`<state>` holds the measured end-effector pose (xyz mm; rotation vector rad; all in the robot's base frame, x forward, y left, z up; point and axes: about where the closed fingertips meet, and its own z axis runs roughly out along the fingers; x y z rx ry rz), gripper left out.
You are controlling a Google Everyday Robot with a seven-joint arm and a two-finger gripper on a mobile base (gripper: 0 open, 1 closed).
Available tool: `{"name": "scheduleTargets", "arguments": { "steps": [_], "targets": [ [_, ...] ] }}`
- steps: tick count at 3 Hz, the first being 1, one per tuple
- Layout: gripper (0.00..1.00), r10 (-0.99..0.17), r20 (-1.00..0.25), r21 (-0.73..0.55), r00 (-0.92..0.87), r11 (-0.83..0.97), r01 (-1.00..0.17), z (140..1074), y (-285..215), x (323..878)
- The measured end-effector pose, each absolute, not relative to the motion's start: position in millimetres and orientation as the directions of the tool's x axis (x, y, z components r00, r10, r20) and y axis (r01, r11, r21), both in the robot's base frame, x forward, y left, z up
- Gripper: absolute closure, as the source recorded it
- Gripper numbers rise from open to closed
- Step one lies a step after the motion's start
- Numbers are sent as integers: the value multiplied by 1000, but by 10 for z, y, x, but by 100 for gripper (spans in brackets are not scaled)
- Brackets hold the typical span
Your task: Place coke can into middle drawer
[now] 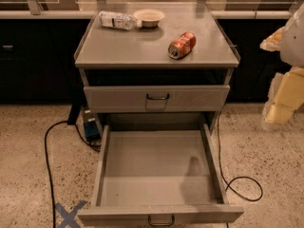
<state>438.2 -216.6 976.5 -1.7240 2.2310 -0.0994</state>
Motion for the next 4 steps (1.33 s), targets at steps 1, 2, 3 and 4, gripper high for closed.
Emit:
{"name": "scheduleTargets", "arguments": {
  "steps": [1,2,3,4],
  "targets": [
    [0,-953,-207,-247,-221,270,-931,9765,-2166,4382],
    [0,-950,-206,-268,-234,285,-920,9772,-2212,4503],
    [0,-951,-206,-320,-229,287,-903,9816,-2301,4863],
    [0,-955,-210,-367,-210,276,-888,9877,-2412,5415]
  ]
}}
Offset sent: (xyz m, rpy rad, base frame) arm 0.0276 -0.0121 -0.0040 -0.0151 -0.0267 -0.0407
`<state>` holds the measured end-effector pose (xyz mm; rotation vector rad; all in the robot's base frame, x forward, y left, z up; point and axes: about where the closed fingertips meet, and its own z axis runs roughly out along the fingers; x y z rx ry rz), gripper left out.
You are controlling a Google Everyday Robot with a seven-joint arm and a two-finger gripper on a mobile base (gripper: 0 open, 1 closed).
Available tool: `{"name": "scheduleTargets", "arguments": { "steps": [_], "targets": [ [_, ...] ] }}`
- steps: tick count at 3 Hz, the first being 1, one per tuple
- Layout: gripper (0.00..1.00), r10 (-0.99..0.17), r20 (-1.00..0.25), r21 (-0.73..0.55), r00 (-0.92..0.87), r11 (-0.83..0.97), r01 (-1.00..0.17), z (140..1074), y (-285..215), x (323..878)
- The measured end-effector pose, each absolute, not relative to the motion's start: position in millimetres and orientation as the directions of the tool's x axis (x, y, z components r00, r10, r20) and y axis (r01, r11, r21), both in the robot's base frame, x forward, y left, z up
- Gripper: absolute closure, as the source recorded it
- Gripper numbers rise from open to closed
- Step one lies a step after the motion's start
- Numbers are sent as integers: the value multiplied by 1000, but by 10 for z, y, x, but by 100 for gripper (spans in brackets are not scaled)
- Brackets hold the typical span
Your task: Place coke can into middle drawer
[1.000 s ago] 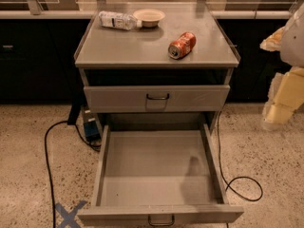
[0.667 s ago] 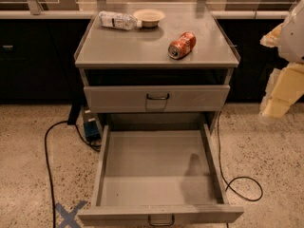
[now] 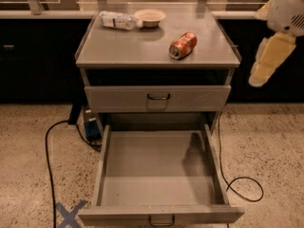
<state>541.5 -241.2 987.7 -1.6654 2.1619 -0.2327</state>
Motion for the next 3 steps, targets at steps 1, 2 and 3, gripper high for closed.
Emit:
{"name": "scheduleTargets", "arguments": {
  "steps": [1,2,3],
  "targets": [
    [0,-955,-252,-402,-157,250,-881,9915,-2333,6173],
    [0,-955,-252,-402,-157,250,-881,9915,-2333,6174],
    [0,-959,-248,-434,-140,239,-868,9952,-2330,6384]
  ]
}}
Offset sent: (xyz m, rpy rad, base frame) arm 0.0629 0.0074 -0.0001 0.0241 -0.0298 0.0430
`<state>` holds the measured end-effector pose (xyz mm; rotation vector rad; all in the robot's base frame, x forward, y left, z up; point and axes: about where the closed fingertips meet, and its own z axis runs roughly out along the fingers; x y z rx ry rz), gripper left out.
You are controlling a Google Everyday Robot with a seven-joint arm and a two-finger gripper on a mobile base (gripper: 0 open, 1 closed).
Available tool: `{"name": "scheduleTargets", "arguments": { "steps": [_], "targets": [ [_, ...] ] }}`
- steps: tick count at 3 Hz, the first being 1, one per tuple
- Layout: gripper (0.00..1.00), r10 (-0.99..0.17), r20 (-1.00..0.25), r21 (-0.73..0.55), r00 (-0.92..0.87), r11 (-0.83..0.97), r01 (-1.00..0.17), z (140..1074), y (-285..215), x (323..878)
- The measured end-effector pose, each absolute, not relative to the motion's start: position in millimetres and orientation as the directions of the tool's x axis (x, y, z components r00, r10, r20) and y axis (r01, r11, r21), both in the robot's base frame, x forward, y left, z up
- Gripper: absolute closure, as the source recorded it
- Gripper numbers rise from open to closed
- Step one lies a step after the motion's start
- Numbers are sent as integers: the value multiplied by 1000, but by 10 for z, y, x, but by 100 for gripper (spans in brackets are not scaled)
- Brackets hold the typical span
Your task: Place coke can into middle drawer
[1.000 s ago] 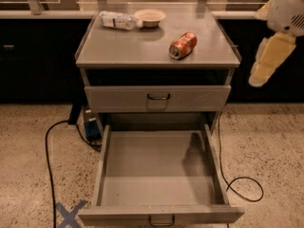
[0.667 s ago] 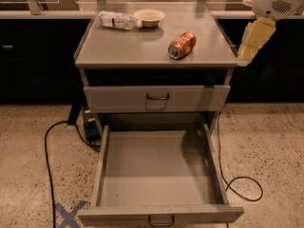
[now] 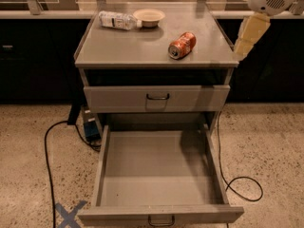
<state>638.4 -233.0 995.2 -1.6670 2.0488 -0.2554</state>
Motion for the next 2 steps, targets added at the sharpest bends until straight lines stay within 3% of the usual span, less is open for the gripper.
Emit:
{"name": "scheduleTargets", "arguments": {
  "steps": [2],
  "targets": [
    [0,-956,-294,-490,-25,173,-855,9928,-2104,7145]
  ]
}}
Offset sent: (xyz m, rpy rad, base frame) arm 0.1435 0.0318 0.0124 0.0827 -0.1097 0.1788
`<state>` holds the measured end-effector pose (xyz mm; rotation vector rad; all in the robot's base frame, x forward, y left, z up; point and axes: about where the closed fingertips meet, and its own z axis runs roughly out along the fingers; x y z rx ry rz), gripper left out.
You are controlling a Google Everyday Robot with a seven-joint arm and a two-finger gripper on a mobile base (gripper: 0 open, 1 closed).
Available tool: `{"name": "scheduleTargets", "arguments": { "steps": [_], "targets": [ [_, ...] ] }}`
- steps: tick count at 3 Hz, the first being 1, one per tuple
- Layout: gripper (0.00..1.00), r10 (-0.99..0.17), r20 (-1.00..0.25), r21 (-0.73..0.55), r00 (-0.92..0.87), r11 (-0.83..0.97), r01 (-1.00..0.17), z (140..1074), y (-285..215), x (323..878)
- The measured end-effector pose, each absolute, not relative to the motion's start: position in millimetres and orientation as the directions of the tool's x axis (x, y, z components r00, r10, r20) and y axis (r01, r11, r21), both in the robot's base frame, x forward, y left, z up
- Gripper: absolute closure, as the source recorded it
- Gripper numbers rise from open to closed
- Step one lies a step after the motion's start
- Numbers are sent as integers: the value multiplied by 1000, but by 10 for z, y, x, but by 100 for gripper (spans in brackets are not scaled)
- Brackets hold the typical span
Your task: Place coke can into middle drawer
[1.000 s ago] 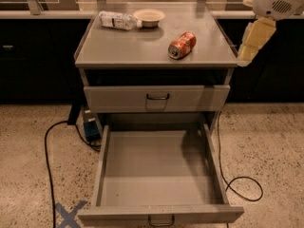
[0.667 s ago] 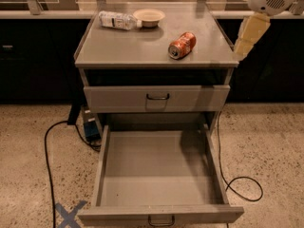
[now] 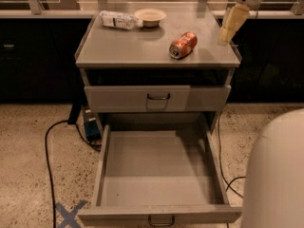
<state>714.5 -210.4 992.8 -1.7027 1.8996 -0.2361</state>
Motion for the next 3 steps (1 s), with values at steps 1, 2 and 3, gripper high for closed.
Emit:
{"name": "scheduleTargets", "arguments": {
  "steps": [1,2,3],
  "targets": [
    [0,-943,-328,-480,63,109,-871,9729,-1743,7440],
    [0,-926,-336,-451,172,-2,-892,9490,-1304,7572],
    [0,-926,-336,-451,172,-2,-892,9490,-1305,7572]
  ]
}}
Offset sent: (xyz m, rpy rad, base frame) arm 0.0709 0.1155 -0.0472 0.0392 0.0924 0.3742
